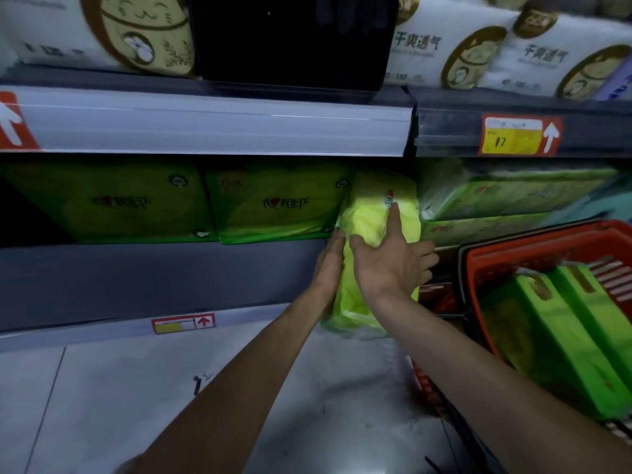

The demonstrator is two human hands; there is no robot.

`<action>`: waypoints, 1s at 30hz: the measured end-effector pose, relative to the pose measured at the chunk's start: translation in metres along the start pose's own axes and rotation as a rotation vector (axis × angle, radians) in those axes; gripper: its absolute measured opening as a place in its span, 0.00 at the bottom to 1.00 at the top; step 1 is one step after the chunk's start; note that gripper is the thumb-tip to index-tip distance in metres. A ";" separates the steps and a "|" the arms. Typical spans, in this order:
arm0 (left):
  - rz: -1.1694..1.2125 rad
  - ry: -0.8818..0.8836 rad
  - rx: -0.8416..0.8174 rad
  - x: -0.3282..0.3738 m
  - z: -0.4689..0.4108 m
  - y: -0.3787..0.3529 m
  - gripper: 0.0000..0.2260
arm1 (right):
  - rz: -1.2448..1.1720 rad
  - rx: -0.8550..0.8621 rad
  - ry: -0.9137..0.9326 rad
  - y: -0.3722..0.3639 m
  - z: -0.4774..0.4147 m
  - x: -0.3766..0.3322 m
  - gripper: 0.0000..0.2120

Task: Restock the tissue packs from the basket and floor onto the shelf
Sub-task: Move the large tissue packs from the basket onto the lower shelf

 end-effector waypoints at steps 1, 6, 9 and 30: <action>-0.013 -0.009 -0.014 0.000 -0.001 0.001 0.20 | 0.000 -0.011 0.000 -0.001 -0.003 0.000 0.41; -1.228 -0.382 0.085 0.057 0.002 0.015 0.21 | 0.013 -0.039 0.026 -0.002 -0.005 0.008 0.45; -1.792 -0.869 0.352 0.123 0.046 -0.015 0.16 | 0.010 -0.022 0.049 -0.002 0.001 0.014 0.44; -2.124 -0.902 0.355 0.153 0.012 0.067 0.44 | -0.068 0.101 0.115 0.013 0.009 0.025 0.39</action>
Point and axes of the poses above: each hand's wrist, its own z-axis away from the middle knuckle, its own y-axis out of the back of the hand, x = y × z, the point moved 10 cm from there along -z, towards the middle knuckle, and after that the axes turned 2 degrees about -x, right-handed, at the moved point
